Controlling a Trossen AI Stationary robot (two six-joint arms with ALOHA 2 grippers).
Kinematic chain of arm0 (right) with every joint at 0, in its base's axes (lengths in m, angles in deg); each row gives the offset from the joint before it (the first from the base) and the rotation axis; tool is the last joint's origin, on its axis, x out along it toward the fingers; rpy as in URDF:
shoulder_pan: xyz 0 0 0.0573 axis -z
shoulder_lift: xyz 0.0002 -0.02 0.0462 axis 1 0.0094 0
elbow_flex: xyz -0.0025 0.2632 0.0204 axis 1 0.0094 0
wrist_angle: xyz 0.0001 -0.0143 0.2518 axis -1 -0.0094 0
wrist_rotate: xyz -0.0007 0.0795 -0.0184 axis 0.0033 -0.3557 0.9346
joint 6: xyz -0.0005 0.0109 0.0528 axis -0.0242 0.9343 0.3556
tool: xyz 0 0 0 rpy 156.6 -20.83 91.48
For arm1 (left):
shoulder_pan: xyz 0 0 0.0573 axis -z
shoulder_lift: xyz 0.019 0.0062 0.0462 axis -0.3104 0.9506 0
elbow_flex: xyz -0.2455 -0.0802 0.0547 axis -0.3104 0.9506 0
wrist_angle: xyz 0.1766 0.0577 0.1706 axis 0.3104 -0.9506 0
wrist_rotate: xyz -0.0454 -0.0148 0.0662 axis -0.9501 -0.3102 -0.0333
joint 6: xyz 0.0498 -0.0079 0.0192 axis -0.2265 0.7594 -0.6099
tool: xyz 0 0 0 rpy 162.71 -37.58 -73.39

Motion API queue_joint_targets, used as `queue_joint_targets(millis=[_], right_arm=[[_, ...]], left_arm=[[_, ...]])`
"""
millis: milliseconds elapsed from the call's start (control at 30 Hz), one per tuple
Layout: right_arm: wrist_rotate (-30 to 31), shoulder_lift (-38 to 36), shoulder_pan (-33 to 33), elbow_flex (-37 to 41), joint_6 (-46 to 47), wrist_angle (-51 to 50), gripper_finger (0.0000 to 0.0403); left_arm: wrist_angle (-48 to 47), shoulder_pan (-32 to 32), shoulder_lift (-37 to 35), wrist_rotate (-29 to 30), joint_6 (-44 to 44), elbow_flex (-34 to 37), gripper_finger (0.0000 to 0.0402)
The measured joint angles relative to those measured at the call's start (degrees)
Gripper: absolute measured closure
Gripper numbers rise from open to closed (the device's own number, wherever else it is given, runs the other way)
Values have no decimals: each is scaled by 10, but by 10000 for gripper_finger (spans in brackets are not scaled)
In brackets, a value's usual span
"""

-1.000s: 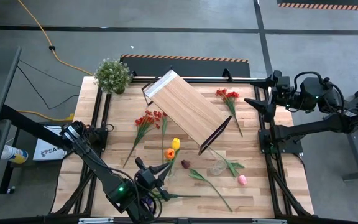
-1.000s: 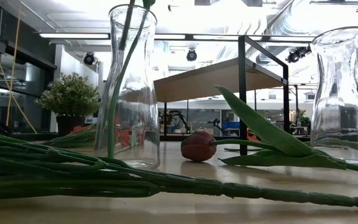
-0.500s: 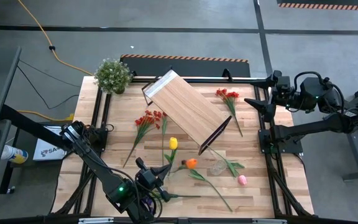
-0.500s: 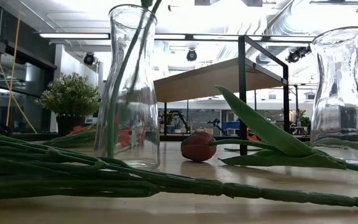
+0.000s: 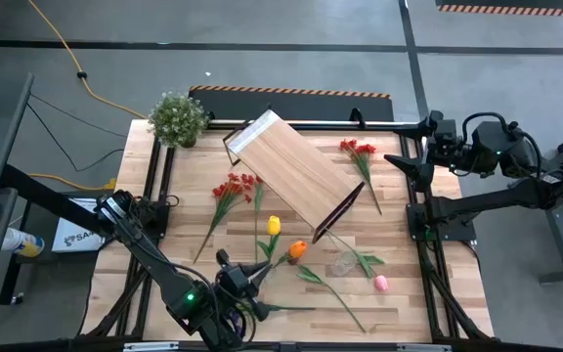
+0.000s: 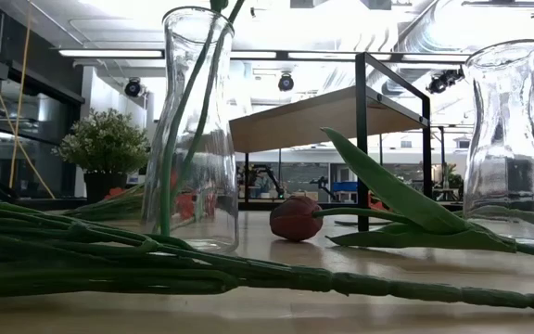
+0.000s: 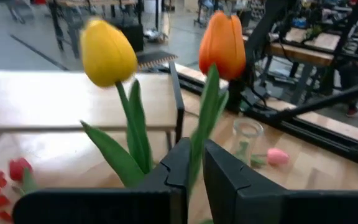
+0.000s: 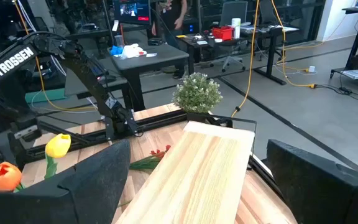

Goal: Pick and place flowers into a vace then onto a shelf
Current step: Put the dark red tulip into the left transparent vase

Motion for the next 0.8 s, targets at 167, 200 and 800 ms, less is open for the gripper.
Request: queue_joint_targets(millis=[167,200,800], right_arm=[[0,0,0,0,-2,0,38],[0,0,0,0,-3,0,38],[-9,0,0,0,2,-2,38]], left_arm=[[1,0,0,-87,54,0,328],[1,0,0,-103,65,0,328],[-4,45,-1,-306,202,0,328]])
